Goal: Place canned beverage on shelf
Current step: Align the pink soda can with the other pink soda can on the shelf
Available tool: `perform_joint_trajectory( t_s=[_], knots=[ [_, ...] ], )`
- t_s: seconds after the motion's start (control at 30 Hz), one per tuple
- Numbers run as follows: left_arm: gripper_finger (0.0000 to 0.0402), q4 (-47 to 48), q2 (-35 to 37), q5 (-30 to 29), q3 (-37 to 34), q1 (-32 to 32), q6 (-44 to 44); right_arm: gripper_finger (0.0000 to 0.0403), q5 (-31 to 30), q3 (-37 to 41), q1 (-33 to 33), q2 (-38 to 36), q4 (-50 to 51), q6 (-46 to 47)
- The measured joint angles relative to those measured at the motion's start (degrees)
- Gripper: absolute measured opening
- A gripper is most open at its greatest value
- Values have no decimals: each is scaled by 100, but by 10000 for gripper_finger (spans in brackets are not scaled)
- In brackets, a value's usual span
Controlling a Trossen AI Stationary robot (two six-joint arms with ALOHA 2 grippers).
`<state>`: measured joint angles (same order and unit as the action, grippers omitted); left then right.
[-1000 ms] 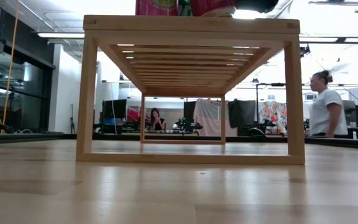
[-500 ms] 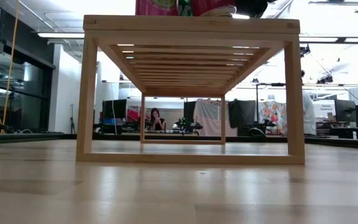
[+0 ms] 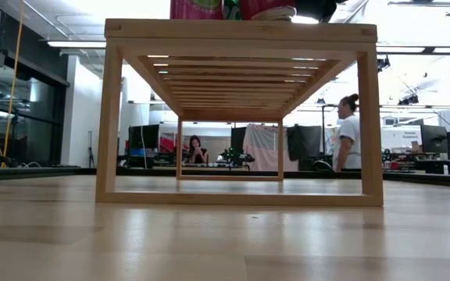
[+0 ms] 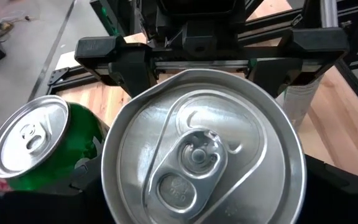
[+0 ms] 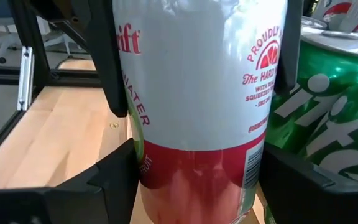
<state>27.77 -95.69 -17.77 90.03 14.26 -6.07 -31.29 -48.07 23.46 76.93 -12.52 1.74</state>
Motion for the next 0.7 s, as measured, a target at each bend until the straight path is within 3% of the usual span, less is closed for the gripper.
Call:
perform_joint_trajectory(
  t_s=[0.5, 0.7],
  knots=[
    [337, 473, 2, -118, 837, 48, -108, 263, 20, 4, 1, 6, 7, -32],
    [335, 827, 435, -134, 1252, 374, -107, 263, 60, 67, 9, 9, 277, 52]
  ],
)
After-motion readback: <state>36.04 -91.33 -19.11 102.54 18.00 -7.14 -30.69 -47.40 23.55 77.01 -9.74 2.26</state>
